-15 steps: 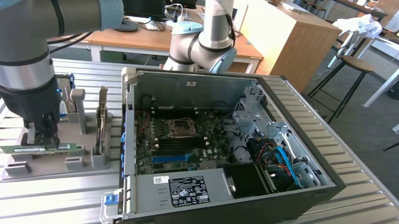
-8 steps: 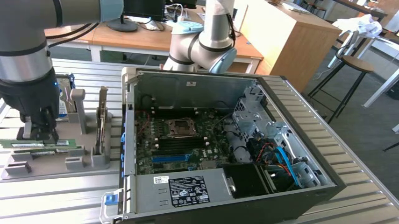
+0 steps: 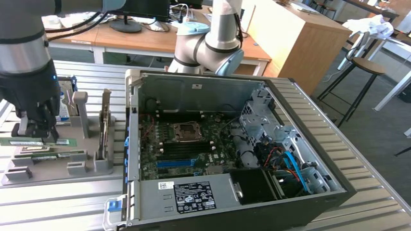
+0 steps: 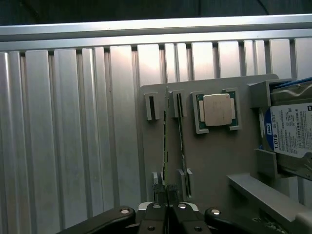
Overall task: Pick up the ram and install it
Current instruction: 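Pick up the ram and move it above insertion slot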
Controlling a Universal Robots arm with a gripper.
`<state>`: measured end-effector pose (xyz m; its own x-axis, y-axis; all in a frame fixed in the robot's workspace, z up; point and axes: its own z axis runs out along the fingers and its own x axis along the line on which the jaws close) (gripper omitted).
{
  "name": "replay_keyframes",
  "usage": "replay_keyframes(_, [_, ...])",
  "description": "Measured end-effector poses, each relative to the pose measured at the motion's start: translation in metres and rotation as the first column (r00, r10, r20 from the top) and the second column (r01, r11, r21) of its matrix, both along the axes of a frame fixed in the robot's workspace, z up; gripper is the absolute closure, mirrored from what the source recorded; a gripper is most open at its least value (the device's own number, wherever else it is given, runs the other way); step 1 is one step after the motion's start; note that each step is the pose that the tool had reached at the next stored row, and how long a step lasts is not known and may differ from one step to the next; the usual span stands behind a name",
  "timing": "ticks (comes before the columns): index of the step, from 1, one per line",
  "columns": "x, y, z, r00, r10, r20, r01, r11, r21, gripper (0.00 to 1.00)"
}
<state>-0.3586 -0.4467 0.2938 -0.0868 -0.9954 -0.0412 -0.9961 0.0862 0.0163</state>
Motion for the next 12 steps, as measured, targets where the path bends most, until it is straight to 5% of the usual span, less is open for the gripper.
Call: replay_keyframes(12, [0.000, 0.0000, 0.0412, 0.9996, -0.028, 0.0000, 0.028, 0.9996, -0.0019, 0.89])
